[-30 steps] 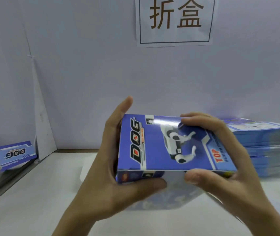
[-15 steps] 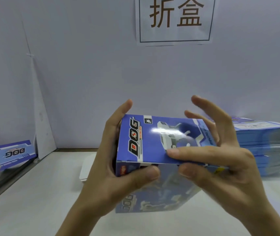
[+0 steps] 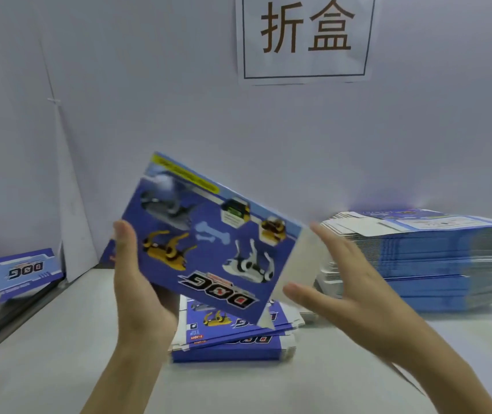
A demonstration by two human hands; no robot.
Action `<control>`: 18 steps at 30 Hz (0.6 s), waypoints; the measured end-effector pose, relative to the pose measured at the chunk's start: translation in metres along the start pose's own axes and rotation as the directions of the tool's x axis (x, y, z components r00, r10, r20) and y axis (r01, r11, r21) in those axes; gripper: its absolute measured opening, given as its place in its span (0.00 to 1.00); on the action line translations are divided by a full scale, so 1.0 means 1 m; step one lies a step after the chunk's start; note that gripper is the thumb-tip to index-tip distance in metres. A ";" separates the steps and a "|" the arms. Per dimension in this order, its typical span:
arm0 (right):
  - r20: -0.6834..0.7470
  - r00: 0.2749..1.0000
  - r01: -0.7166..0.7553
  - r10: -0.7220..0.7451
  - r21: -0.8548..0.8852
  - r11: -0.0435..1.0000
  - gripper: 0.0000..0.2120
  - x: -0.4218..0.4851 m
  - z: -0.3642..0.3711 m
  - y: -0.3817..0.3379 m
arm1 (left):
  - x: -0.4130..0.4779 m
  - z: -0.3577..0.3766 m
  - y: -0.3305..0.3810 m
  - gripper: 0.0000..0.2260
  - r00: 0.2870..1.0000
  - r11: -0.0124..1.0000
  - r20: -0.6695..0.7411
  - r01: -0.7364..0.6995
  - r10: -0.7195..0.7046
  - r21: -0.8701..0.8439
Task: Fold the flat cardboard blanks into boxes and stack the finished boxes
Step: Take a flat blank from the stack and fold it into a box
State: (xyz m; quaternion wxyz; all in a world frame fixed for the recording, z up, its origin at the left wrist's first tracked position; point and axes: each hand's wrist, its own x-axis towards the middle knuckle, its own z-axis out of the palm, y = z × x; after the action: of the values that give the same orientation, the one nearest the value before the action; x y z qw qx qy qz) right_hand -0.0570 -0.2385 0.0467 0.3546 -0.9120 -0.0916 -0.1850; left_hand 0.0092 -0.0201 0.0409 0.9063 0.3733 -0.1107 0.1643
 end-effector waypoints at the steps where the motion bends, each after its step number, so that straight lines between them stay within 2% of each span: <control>1: 0.045 0.997 -0.069 0.070 -0.018 0.997 0.47 0.002 0.000 0.003 | 0.002 -0.001 -0.002 0.19 0.999 0.999 -0.021 0.025 -0.025 -0.040; 2: 0.064 0.990 -0.123 0.123 -0.003 0.992 0.49 0.004 0.002 0.006 | 0.003 -0.001 -0.005 0.20 0.998 0.996 -0.040 0.046 -0.050 -0.079; 4: 0.017 0.987 -0.162 0.161 0.100 0.982 0.46 0.006 0.006 0.006 | 0.004 -0.001 -0.011 0.21 0.993 0.987 -0.054 0.101 -0.108 -0.124; 6: -0.073 0.986 -0.137 0.152 0.186 0.973 0.37 0.007 0.012 0.003 | 0.003 0.000 -0.018 0.20 0.983 0.979 -0.051 0.170 -0.176 -0.112; 9: -0.280 0.954 -0.047 0.104 0.204 0.978 0.17 0.008 0.013 -0.001 | 0.010 -0.007 -0.021 0.11 0.958 0.960 -0.067 0.281 -0.279 0.013; 11: -0.447 0.894 0.052 0.035 0.181 0.982 0.13 0.008 0.008 0.001 | 0.017 -0.014 -0.019 0.09 0.937 0.927 -0.067 0.349 -0.343 0.138; 12: -0.496 0.868 0.094 -0.001 0.163 0.982 0.13 0.008 0.006 0.003 | 0.019 -0.016 -0.018 0.10 0.936 0.893 -0.058 0.348 -0.347 0.286; 14: -0.541 0.836 0.165 -0.096 0.080 0.983 0.20 0.009 0.005 0.007 | 0.020 -0.017 -0.022 0.17 0.955 0.749 -0.035 0.255 -0.296 0.611; 16: -0.542 0.815 0.207 -0.206 -0.059 0.977 0.27 0.011 0.011 0.009 | 0.017 -0.016 -0.028 0.23 0.960 0.631 -0.007 0.189 -0.280 0.752; 18: -0.511 0.806 0.254 -0.299 -0.158 0.954 0.28 0.014 0.019 0.011 | 0.013 -0.017 -0.036 0.24 0.950 0.496 -0.018 0.178 -0.310 0.850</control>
State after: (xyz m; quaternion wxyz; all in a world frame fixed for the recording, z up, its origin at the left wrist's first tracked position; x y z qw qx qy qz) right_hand -0.0361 -0.2332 0.0323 0.2975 -0.8161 -0.1143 -0.4821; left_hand 0.0365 -0.0293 0.0104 0.6175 0.7851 -0.0258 0.0409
